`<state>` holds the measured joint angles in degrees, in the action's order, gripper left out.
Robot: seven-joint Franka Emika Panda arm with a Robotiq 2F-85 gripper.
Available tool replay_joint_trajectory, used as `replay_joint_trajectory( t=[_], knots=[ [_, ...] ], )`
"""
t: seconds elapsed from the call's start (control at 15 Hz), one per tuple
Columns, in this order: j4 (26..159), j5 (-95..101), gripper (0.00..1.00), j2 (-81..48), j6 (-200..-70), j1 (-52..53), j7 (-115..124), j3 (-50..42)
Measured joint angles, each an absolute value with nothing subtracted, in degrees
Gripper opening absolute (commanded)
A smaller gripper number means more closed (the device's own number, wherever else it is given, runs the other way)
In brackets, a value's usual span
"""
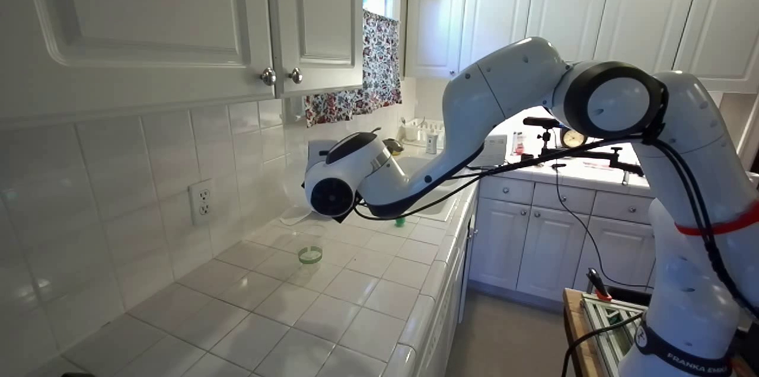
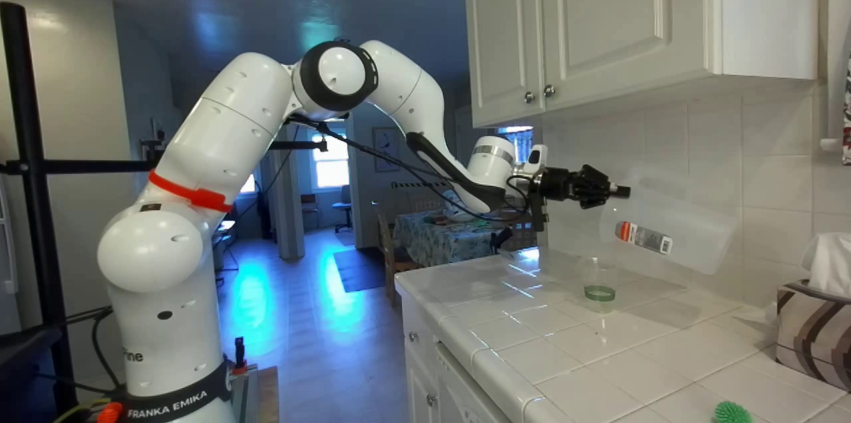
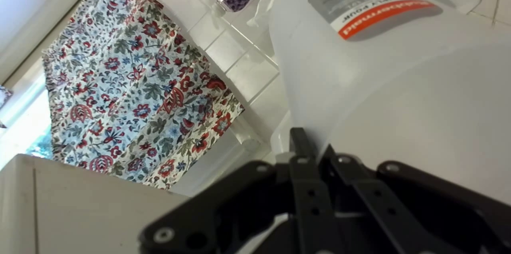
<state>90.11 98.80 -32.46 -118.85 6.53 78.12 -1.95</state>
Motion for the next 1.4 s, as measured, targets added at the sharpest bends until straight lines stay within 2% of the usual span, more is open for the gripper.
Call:
replay_joint_trajectory(
  t=[1.4],
  knots=[
    [90.8, 102.6, 0.01, -33.1, -118.1, 6.5, 78.5, -0.6]
  ],
)
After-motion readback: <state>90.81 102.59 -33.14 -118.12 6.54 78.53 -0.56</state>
